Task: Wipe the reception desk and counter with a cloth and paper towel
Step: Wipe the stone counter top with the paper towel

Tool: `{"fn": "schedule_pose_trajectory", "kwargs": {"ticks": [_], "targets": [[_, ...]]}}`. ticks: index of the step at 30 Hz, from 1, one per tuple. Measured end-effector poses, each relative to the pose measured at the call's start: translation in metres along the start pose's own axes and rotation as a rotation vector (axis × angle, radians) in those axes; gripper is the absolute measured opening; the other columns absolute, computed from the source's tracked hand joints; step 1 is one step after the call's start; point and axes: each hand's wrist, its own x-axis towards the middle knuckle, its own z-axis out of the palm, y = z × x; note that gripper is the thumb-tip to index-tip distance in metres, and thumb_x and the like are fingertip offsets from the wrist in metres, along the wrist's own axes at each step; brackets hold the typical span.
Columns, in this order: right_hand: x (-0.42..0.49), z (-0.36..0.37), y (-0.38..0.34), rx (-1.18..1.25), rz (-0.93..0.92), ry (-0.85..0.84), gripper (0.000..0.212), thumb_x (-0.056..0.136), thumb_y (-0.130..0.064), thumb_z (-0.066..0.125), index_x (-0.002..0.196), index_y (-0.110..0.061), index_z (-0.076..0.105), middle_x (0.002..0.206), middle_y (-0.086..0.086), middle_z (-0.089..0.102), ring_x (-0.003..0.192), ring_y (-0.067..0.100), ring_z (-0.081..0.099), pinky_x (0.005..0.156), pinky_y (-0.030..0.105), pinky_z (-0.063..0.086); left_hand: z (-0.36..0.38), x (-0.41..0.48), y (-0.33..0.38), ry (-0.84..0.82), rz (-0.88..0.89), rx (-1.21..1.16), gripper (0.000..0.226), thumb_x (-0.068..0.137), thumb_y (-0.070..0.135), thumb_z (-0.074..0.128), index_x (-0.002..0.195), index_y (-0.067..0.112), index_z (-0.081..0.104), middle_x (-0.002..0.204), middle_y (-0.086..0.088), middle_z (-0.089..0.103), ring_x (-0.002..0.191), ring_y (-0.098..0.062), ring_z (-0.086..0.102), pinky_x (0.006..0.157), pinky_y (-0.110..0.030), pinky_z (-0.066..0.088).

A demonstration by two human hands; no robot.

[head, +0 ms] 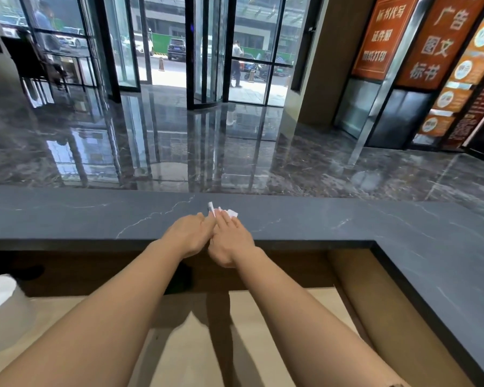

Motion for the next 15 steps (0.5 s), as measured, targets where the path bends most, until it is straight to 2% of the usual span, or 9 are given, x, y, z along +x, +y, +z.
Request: {"fn": "schedule_pose_trajectory", "kwargs": {"ticks": [2, 4, 6, 11, 13, 15], "targets": [[-0.01, -0.002, 0.02, 0.043, 0.024, 0.021, 0.06, 0.104, -0.036, 0.015, 0.154, -0.011, -0.008, 0.161, 0.005, -0.016, 0.149, 0.018, -0.014, 0.121, 0.036, -0.007, 0.002, 0.004, 0.004, 0.009, 0.015, 0.094, 0.042, 0.105, 0.029, 0.02, 0.12, 0.007, 0.052, 0.136, -0.021, 0.049, 0.123, -0.034, 0.047, 0.102, -0.04, 0.035], [-0.023, -0.002, 0.052, 0.091, 0.087, 0.046, 0.062, 0.103, -0.042, 0.012, 0.154, -0.013, -0.007, 0.161, 0.005, -0.014, 0.149, 0.017, -0.011, 0.121, 0.037, -0.005, 0.004, 0.004, 0.008, -0.019, -0.011, 0.169, 0.067, 0.101, 0.053, 0.015, 0.137, 0.007, 0.048, 0.149, -0.016, 0.04, 0.135, -0.032, 0.039, 0.109, -0.04, 0.03], [-0.039, 0.0, 0.094, 0.094, 0.175, 0.073, 0.062, 0.103, -0.043, 0.011, 0.155, -0.013, -0.005, 0.162, 0.005, -0.012, 0.149, 0.017, -0.007, 0.122, 0.037, -0.002, 0.006, 0.003, 0.011, -0.02, -0.013, 0.229, 0.082, 0.095, 0.065, 0.01, 0.143, 0.007, 0.042, 0.152, -0.013, 0.036, 0.138, -0.031, 0.036, 0.11, -0.041, 0.03], [-0.079, -0.002, 0.183, 0.066, 0.419, 0.071, 0.061, 0.103, -0.041, 0.011, 0.155, -0.011, -0.003, 0.162, 0.007, -0.012, 0.15, 0.019, -0.003, 0.122, 0.038, 0.0, 0.01, 0.003, 0.004, -0.021, -0.017, 0.263, 0.091, 0.089, 0.073, 0.008, 0.151, 0.007, 0.025, 0.156, -0.011, 0.028, 0.14, -0.031, 0.033, 0.11, -0.041, 0.029], [-0.082, -0.003, 0.191, 0.084, 0.497, 0.053, 0.062, 0.104, -0.041, 0.011, 0.155, -0.009, -0.003, 0.162, 0.01, -0.01, 0.15, 0.022, -0.005, 0.122, 0.04, 0.0, 0.011, 0.004, 0.002, -0.024, -0.008, 0.257, 0.094, 0.088, 0.074, 0.008, 0.151, 0.007, 0.024, 0.157, -0.01, 0.025, 0.141, -0.03, 0.032, 0.111, -0.042, 0.029], [-0.077, -0.004, 0.179, 0.137, 0.557, 0.082, 0.064, 0.103, -0.043, 0.015, 0.155, -0.006, 0.005, 0.162, 0.014, -0.002, 0.15, 0.026, 0.0, 0.12, 0.041, 0.004, 0.011, 0.004, 0.003, -0.027, 0.002, 0.273, 0.096, 0.086, 0.076, 0.008, 0.15, 0.007, 0.028, 0.157, -0.01, 0.026, 0.14, -0.03, 0.034, 0.111, -0.042, 0.03]]}}
